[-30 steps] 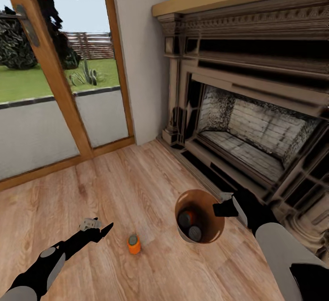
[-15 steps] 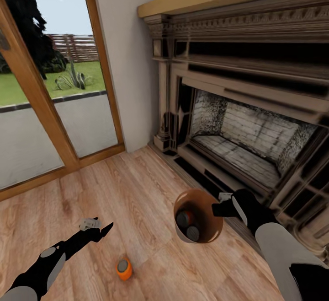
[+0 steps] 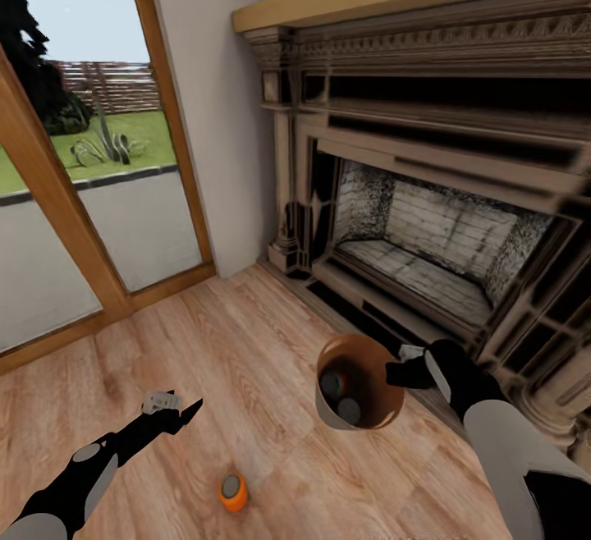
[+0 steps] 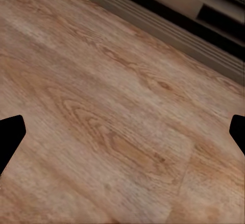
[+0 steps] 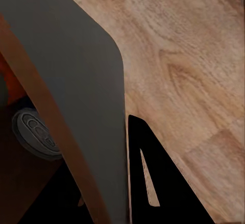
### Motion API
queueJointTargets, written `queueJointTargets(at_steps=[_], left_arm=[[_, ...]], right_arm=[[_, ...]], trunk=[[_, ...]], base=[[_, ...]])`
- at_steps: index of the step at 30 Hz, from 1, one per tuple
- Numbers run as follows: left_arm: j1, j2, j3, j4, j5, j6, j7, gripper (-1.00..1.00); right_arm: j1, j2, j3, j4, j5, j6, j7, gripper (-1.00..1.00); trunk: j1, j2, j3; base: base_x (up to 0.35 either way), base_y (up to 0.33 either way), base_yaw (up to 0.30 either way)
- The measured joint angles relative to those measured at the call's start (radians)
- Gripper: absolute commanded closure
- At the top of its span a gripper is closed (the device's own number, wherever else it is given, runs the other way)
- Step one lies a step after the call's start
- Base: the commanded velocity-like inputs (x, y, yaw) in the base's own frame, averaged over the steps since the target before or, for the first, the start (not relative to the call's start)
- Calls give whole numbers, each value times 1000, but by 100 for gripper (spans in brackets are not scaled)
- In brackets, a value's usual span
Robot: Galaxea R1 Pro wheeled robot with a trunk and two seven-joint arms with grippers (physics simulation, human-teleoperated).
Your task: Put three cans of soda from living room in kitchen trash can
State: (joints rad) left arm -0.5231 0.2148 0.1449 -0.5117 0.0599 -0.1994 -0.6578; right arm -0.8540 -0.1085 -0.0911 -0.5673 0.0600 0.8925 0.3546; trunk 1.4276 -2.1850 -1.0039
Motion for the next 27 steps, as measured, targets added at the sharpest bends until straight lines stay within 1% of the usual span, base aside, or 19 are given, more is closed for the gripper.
queueJointTargets(at_steps=[3,6,10,14,18,22,24,25,27], left_arm=[[0,0,0,0,0,0,0,-100],[0,0,0,0,0,0,1,-100],[0,0,-1,0,-1,0,2,-100],[0,0,-1,1,-4,0,17,-100],[0,-1,-1,1,-7,0,36,-100],[0,-1,0,1,-8,1,40,-100],[0,-1,1,10,-8,2,64,-100],[0,-1,1,28,-7,3,92,-100],[0,-1,1,52,-6,1,127,-100]], right_arm=[[0,-2,-5,0,-10,1,1,100],[0,-2,-7,0,-11,2,1,100],[0,-2,-7,0,1,0,0,100],[0,-2,-7,0,-6,1,1,100],[0,-1,-7,0,2,0,0,100],[0,3,-7,0,-3,1,0,100],[0,5,-5,0,0,1,-1,100],[0,6,-4,0,3,1,-1,100],[0,6,-3,0,3,1,-1,100]], trunk=[[0,0,2],[0,0,4],[0,0,7],[0,0,10],[0,0,13],[0,0,16],[0,0,17],[0,0,18],[0,0,18]], base=[[0,209,-249],[0,70,-246],[0,22,-242],[0,4,-240],[0,1,-239],[0,0,-236],[0,0,-141],[0,0,-88],[0,0,-58]])
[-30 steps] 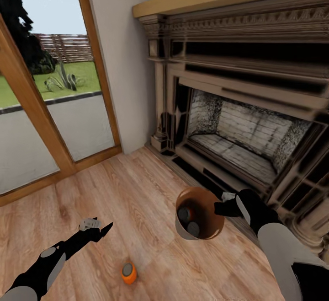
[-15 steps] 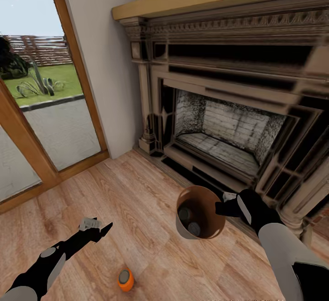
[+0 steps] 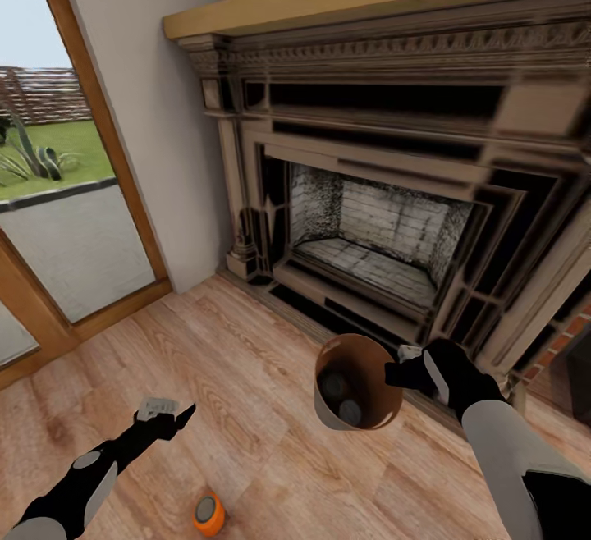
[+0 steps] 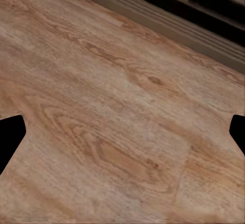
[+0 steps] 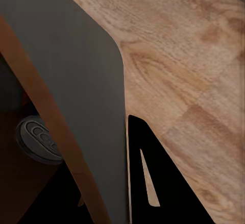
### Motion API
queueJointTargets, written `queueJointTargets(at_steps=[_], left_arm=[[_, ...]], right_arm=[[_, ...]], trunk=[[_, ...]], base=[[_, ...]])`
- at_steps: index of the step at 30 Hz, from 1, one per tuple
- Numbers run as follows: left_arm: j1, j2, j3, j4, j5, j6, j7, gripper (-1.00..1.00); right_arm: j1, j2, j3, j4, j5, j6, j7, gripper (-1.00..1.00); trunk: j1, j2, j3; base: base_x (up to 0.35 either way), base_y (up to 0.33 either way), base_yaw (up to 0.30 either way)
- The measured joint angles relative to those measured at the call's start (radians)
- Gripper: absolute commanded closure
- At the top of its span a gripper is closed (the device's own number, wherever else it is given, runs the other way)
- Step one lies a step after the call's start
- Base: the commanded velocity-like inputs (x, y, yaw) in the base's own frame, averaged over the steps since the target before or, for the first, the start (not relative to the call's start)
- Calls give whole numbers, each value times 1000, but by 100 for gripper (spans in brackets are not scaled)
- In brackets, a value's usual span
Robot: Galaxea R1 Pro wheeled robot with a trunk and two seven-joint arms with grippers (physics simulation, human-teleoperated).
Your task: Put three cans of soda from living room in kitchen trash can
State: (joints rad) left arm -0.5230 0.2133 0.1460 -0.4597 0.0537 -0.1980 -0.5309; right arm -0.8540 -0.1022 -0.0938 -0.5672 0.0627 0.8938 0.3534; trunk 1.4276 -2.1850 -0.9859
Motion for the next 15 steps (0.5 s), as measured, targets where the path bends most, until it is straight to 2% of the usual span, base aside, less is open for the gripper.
queueJointTargets(at_steps=[1,9,12,15], left_arm=[[0,0,0,17,1,-2,29,-100],[0,-4,0,52,2,-8,130,-100],[0,-5,-2,56,1,-9,182,-100],[0,-11,-30,60,-7,-9,198,-100]], right_arm=[[0,0,2,0,-1,0,0,100],[0,3,9,-1,-1,1,0,100],[-1,5,10,-3,-4,4,-7,100],[-3,5,11,-3,17,7,-18,100]], trunk=[[0,0,0],[0,0,0],[11,-21,-9],[23,-42,-18]], base=[[0,0,-36],[0,0,-10],[0,0,0],[0,0,0]])
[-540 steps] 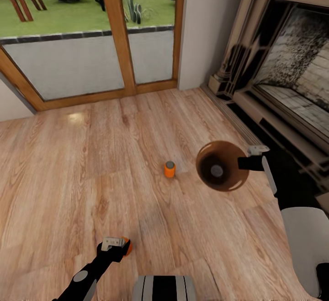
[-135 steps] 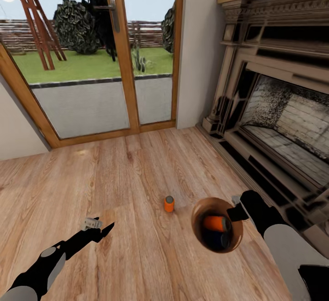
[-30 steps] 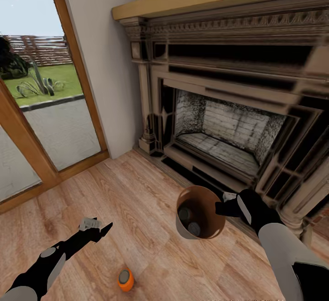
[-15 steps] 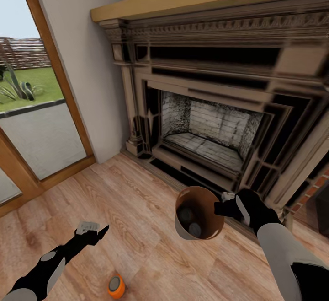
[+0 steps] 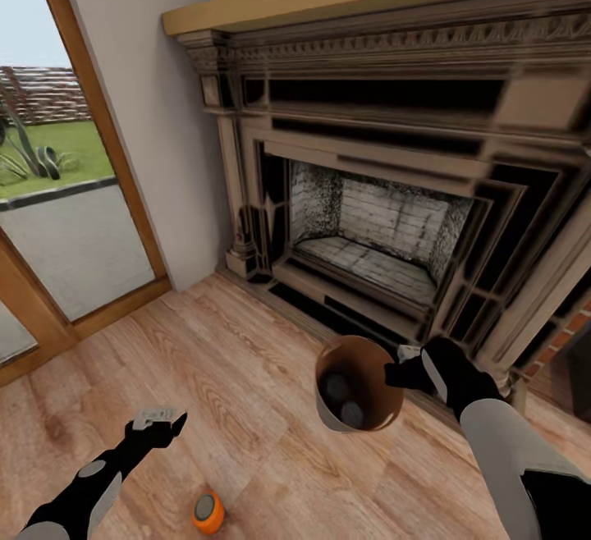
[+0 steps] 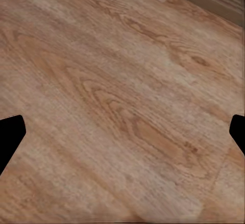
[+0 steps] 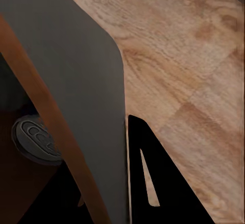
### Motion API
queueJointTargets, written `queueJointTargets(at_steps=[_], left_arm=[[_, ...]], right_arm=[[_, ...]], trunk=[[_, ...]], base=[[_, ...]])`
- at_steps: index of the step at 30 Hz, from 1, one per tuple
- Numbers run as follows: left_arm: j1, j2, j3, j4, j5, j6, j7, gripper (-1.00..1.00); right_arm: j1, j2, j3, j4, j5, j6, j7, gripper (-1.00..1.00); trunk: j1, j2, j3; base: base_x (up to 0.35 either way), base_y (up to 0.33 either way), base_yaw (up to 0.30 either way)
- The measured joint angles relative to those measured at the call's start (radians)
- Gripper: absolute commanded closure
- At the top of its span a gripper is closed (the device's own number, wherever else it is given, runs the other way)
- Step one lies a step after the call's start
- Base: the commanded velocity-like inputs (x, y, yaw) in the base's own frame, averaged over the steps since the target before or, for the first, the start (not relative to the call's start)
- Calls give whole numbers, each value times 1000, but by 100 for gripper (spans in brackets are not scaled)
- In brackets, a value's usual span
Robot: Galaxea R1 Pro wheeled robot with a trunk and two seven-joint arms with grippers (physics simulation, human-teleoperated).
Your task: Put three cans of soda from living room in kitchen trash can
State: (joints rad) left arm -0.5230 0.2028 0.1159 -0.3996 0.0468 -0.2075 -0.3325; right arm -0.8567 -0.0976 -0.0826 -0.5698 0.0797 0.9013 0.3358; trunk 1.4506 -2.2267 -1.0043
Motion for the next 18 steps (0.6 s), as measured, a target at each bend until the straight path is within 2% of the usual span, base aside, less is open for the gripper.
queueJointTargets(at_steps=[1,4,6,8,9,12,13,14,15,18], left_arm=[[0,-7,-28,3,-9,-3,6,-100],[0,-17,-67,13,-20,-13,20,-100],[0,-23,-83,29,-24,-22,28,-100],[0,-31,-90,35,-28,-25,31,-100],[0,-42,-93,39,-40,-27,33,-100],[0,-51,-94,42,-59,-28,36,-100],[0,-54,-95,43,-67,-29,37,-100],[0,-55,-95,43,-70,-30,37,-100],[0,-57,-96,44,-76,-38,38,-100],[0,-59,-96,46,-81,-79,39,-100]], right_arm=[[-2,0,1,-1,1,23,-4,100],[-17,0,5,-17,7,100,-10,100],[-32,-1,12,-47,6,141,-13,100],[-49,-3,16,-60,3,143,-13,100],[-69,0,21,-66,26,144,-13,100],[-103,7,24,-70,79,143,-14,100],[-125,15,25,-64,117,142,-14,100],[-137,20,24,-69,139,140,-16,100],[-163,38,26,-59,184,139,-16,100],[-193,66,22,-36,160,144,-13,100]], trunk=[[4,-7,-3],[15,-28,-13],[23,-42,-20],[31,-56,-27],[35,-63,-31],[46,-84,-42],[50,-91,-45],[54,-98,-49],[58,-105,-53],[69,-126,-65]], base=[[0,0,0],[0,0,0],[0,0,0],[0,0,0],[0,0,0],[0,0,0],[0,0,0],[0,0,0],[0,0,0],[0,0,0]])
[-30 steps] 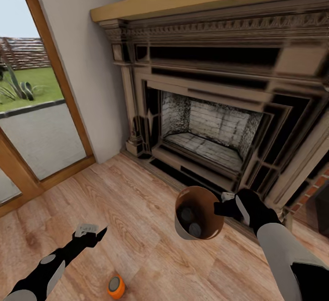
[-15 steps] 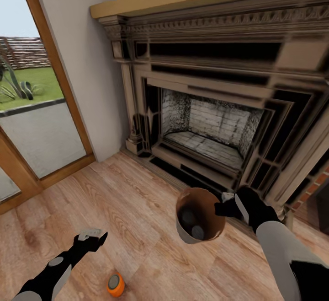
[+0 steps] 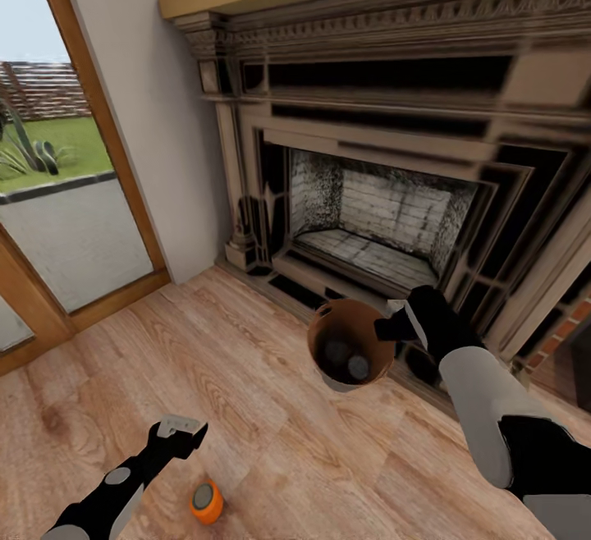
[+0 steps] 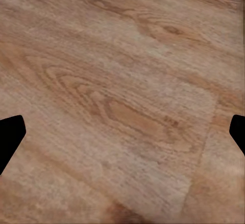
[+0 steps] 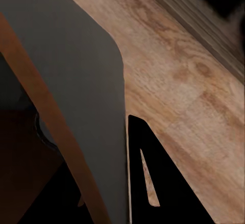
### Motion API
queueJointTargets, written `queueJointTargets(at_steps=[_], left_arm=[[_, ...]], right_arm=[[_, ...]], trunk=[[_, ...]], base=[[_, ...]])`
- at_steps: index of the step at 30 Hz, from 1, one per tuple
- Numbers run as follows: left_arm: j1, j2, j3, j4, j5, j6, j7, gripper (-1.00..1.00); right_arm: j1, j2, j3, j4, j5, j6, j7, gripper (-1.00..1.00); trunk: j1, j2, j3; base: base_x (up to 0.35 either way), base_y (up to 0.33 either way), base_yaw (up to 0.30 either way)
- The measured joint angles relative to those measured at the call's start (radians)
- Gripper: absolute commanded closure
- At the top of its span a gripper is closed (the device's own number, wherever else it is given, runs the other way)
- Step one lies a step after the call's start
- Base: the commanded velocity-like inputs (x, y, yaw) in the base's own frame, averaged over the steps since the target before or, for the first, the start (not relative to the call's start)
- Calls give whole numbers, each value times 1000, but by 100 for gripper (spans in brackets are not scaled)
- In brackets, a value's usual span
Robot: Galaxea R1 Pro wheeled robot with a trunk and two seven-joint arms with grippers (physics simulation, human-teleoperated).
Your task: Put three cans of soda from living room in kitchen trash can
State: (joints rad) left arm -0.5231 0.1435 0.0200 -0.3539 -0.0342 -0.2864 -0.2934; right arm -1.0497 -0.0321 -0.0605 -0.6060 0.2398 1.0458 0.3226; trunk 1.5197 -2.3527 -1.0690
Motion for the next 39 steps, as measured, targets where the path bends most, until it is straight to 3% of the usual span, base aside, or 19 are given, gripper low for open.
queueJointTargets(at_steps=[2,5,7,10,12,16,21,26,31,33,35,39], left_arm=[[0,0,0,5,-1,-17,0,-100],[0,0,0,45,-2,-31,9,-100],[0,0,1,70,-1,-44,28,-100],[0,-1,1,88,-2,-80,62,-100],[0,-1,1,93,-2,-92,73,-100],[0,-1,0,101,-2,-119,90,-100],[0,-1,0,103,-3,-141,92,-100],[0,-1,0,103,-4,-146,91,-100],[0,-1,-1,104,-5,-148,91,-100],[0,-1,-23,104,-6,-148,91,-100],[0,-2,-73,104,-6,-147,91,-100],[0,-4,-115,104,-6,-146,91,-100]], right_arm=[[-11,11,-3,13,-23,1,1,100],[-18,30,-4,26,32,-3,-1,100],[-21,43,-10,29,47,-5,-2,100],[-22,52,-21,33,-4,1,0,100],[-23,54,-24,41,-4,1,0,100],[-23,56,-26,74,43,-4,-1,100],[-25,56,-29,89,8,0,1,100],[-26,57,-31,93,27,-2,1,100],[-26,63,-44,94,16,-1,1,100],[-26,67,-45,94,17,-1,1,100],[-26,70,-47,94,17,-1,1,100],[-27,70,-47,94,19,-2,1,100]], trunk=[[8,-14,-8],[19,-35,-22],[27,-49,-31],[38,-70,-44],[46,-84,-54],[61,-112,-72],[80,-147,-96],[83,-148,-123],[85,-149,-150],[86,-150,-161],[87,-150,-171],[89,-151,-193]], base=[[0,0,0],[0,0,0],[0,0,0],[0,0,0],[0,0,0],[0,0,0],[0,0,0],[0,0,0],[0,0,0],[0,0,0],[0,0,0],[0,0,0]])
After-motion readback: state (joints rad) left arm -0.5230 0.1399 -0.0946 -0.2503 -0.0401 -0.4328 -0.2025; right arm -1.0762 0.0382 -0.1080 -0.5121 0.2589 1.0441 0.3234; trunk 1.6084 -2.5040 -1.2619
